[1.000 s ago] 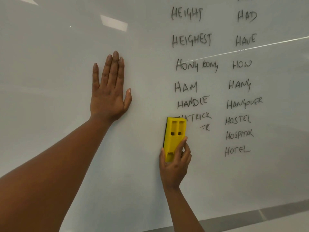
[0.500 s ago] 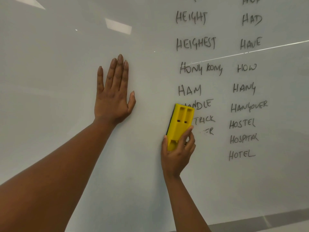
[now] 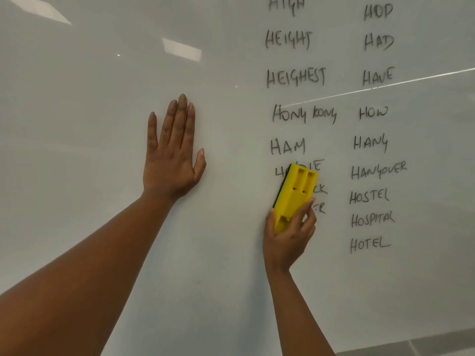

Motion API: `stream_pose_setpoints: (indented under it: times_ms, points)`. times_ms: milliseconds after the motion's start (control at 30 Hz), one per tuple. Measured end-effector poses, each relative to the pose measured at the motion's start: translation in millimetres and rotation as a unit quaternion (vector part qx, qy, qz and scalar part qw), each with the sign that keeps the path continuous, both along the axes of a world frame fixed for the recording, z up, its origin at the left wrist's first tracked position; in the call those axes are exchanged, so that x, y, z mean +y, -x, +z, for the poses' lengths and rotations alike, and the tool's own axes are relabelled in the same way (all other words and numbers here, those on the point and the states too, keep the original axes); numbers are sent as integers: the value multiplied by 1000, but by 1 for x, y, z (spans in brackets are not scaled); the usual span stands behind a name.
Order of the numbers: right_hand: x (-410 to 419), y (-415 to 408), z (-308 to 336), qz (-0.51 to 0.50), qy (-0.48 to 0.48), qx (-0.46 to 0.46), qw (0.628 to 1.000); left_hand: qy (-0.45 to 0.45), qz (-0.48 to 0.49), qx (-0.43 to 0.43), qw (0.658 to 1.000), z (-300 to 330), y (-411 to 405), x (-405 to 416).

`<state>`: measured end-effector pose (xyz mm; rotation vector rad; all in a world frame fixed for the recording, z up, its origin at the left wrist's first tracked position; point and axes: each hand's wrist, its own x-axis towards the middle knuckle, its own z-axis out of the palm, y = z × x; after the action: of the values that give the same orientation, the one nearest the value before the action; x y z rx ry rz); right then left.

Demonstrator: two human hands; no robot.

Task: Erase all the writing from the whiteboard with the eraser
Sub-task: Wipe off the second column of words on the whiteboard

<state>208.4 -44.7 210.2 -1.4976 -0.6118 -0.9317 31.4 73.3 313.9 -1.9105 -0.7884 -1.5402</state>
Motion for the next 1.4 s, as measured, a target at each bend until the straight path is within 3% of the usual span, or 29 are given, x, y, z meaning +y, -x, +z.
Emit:
stream_pose_setpoints:
  times_ms: [333, 567, 667, 900, 1000, 1167, 1300, 1400]
  points:
    - [-6, 1, -9, -14, 113, -191, 975, 1, 2, 3, 1000, 1, 1, 0]
    - [-11, -24, 22, 2, -6, -29, 1000, 0, 0, 2, 1000, 1, 1, 0]
    - [-2, -11, 35, 12, -31, -13, 999, 4, 3, 4, 1000, 1, 1, 0]
    - [4, 15, 1, -1, 109, -236, 966, 4, 4, 9, 1000, 0, 1, 1]
    - [-5, -7, 7, -37, 130, -284, 949, 1, 5, 10, 1000, 0, 2, 0]
    - [-17, -41, 24, -31, 31, -99, 994, 4, 0, 7, 1000, 0, 2, 0]
    - [-16, -40, 45, 0, -74, 78, 994, 5, -6, 5, 1000, 0, 1, 0]
    - [-9, -27, 53, 12, -81, 60, 995, 6, -6, 5, 1000, 0, 1, 0]
